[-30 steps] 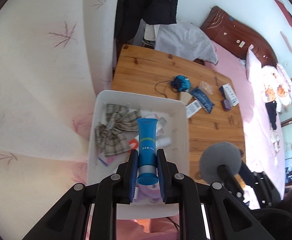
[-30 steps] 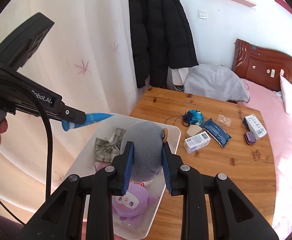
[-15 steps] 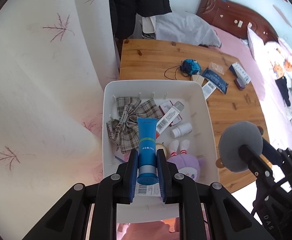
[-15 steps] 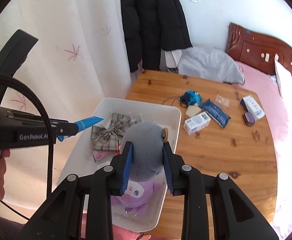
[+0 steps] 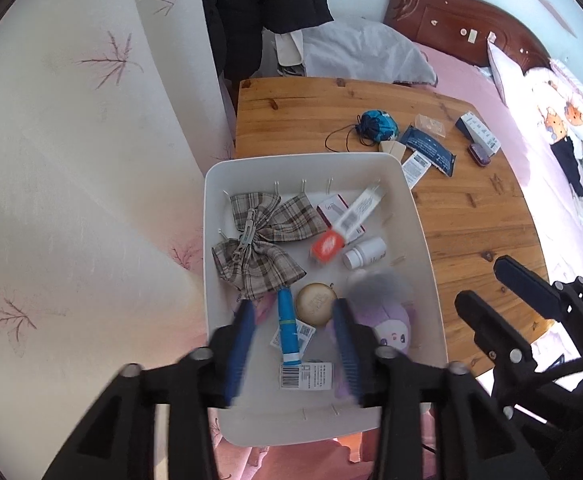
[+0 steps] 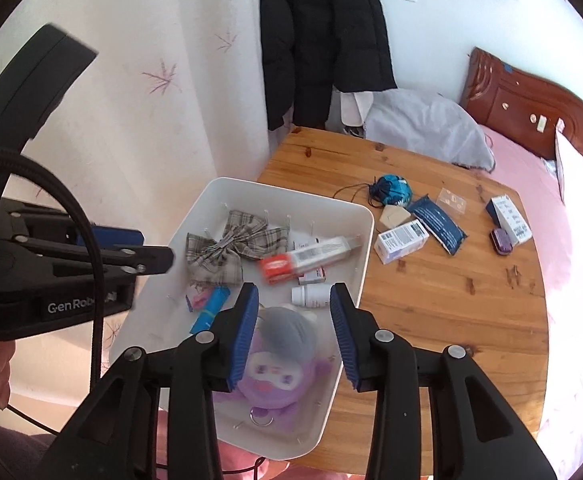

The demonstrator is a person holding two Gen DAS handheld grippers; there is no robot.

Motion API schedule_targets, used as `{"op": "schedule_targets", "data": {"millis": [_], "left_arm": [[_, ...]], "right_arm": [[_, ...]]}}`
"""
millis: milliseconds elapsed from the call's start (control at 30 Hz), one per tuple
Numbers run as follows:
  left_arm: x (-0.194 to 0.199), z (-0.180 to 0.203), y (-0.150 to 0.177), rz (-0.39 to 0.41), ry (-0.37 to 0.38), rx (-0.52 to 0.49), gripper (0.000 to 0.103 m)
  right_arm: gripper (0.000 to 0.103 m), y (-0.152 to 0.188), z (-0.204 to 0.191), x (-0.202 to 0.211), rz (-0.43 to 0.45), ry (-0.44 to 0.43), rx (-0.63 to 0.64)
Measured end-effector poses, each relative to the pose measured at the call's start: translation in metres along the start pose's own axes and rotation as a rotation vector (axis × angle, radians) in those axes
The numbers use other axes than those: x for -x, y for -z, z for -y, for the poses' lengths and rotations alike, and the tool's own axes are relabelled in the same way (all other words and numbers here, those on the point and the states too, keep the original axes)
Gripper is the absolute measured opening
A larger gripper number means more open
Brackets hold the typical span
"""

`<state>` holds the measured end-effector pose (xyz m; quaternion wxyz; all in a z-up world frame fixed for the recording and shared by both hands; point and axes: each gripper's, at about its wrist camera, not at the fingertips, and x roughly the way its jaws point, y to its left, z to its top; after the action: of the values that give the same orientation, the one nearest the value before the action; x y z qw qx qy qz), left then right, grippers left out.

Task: Organize objects
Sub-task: 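Carry the blue tube and grey puff over the white tray and release both, then withdraw both tools from the tray toward the white HP box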

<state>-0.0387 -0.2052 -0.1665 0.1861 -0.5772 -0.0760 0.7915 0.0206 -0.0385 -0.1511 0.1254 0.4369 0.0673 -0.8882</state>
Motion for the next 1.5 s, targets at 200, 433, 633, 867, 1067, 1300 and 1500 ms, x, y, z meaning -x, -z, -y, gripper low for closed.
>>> {"op": "schedule_targets", "data": {"millis": [200,433,633,867,1067,1300,1500], "left_arm": [[0.003,-0.003,-0.002,0.005,0.006,0.025,0.050],[0.007,0.003,-0.005,0.017,0.015,0.017,0.050],[0.010,0.007,-0.008,0.024,0.040,0.015,0.052],[0.014,0.015,-0.011,0.037,0.057,0.008,0.055],[0.016,0.024,-0.018,0.051,0.073,0.006,0.055],[0.012,0.051,-0.037,0.043,0.110,-0.013,0.055],[0.004,0.095,-0.067,0.046,0.137,-0.069,0.063]], "right_arm": [[0.041,-0.002,-0.002,0.001,0.008,0.007,0.007],[0.041,-0.001,0.000,0.003,0.014,0.013,-0.001],[0.041,0.000,0.005,0.003,0.011,0.006,-0.002],[0.041,0.000,0.013,0.004,0.007,0.016,-0.027],[0.041,-0.001,0.028,0.010,0.010,0.049,-0.037],[0.042,-0.002,0.062,0.013,0.010,0.093,-0.077],[0.043,0.002,0.103,0.007,-0.013,0.112,-0.126]]}}
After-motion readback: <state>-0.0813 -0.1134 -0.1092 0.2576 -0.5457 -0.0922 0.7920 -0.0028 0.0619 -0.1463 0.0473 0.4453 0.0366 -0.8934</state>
